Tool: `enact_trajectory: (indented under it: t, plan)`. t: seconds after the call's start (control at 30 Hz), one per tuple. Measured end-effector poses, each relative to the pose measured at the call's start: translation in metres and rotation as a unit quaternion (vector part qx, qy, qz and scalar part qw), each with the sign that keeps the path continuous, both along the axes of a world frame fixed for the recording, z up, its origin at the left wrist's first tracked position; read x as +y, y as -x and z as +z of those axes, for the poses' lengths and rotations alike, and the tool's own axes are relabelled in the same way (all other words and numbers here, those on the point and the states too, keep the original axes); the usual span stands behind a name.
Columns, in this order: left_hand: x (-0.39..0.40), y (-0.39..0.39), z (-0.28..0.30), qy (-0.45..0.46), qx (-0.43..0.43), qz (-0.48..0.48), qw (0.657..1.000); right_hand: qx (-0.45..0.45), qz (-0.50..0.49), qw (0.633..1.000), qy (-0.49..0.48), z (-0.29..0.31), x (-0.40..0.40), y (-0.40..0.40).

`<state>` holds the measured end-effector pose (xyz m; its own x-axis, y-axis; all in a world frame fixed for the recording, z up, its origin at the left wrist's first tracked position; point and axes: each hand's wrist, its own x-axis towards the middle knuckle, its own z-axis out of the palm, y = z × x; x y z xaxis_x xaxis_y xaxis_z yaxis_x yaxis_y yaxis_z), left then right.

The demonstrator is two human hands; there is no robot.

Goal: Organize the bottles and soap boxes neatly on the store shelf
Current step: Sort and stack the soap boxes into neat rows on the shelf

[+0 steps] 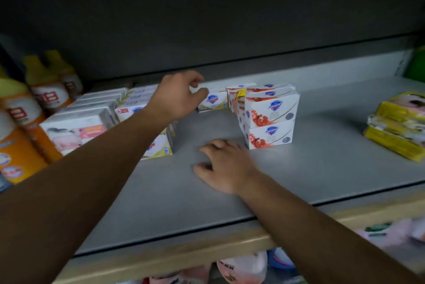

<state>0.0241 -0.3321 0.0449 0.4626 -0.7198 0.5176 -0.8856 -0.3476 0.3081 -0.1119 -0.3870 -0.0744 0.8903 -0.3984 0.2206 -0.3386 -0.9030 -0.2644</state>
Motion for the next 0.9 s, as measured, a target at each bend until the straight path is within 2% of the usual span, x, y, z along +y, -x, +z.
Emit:
enact_trajectory:
  t: [0.23, 0.5, 0.7, 0.9]
  plan:
    - [-0.086, -0.048, -0.031, -0.126, 0.020, 0.065, 0.990, -0.012, 0.006, 1.000, -0.021, -0.002, -0.001, -0.001]
    - [-0.111, -0.079, -0.054, -0.224, 0.013, 0.121, 0.967, -0.024, 0.007, 0.999, -0.019, -0.006, -0.001, -0.004]
    - [-0.109, -0.070, -0.056, -0.188, -0.035, 0.152, 0.970, -0.016, 0.008, 1.000, -0.024, -0.004, -0.002, -0.004]
    - [-0.065, -0.030, -0.028, -0.043, 0.026, 0.122, 0.991, -0.018, 0.000, 1.000, -0.017, -0.001, -0.001, -0.003]
